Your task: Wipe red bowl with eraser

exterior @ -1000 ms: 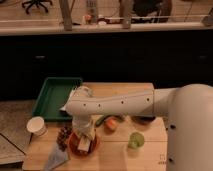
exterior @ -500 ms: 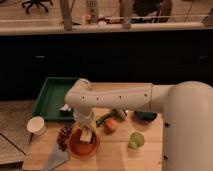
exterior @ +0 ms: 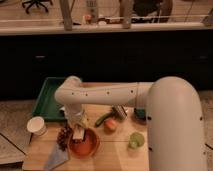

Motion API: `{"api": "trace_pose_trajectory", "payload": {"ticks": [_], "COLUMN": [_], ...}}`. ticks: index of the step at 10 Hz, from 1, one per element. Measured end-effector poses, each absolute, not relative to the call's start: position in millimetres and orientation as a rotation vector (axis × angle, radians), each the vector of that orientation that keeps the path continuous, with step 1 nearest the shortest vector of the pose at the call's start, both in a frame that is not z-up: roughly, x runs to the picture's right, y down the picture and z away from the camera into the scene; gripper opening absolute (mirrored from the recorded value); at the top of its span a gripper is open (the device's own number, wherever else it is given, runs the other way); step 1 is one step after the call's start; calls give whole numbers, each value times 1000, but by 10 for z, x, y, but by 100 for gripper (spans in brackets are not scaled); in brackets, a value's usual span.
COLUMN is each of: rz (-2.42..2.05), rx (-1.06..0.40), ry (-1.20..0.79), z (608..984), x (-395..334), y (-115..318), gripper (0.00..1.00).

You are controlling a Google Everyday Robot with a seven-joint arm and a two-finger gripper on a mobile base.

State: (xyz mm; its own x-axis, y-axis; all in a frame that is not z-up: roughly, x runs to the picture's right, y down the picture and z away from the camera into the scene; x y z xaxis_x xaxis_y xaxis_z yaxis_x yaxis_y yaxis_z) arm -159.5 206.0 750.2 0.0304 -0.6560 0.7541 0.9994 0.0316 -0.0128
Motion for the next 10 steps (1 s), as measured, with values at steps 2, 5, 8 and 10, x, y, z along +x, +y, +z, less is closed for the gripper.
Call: {"api": "trace_pose_trajectory", "payload": {"ticks": [2, 5, 8, 10], "rz": [-1469, -1461, -1409, -1373], "rx": [-667, -668, -675, -693], "ry": [-716, -755, -764, -751], "z": [7458, 7304, 7012, 6922], "x": [-1749, -1651, -1236, -1024], "y": [2193, 2399, 2644, 2740], "gripper": [0, 0, 0, 0]}}
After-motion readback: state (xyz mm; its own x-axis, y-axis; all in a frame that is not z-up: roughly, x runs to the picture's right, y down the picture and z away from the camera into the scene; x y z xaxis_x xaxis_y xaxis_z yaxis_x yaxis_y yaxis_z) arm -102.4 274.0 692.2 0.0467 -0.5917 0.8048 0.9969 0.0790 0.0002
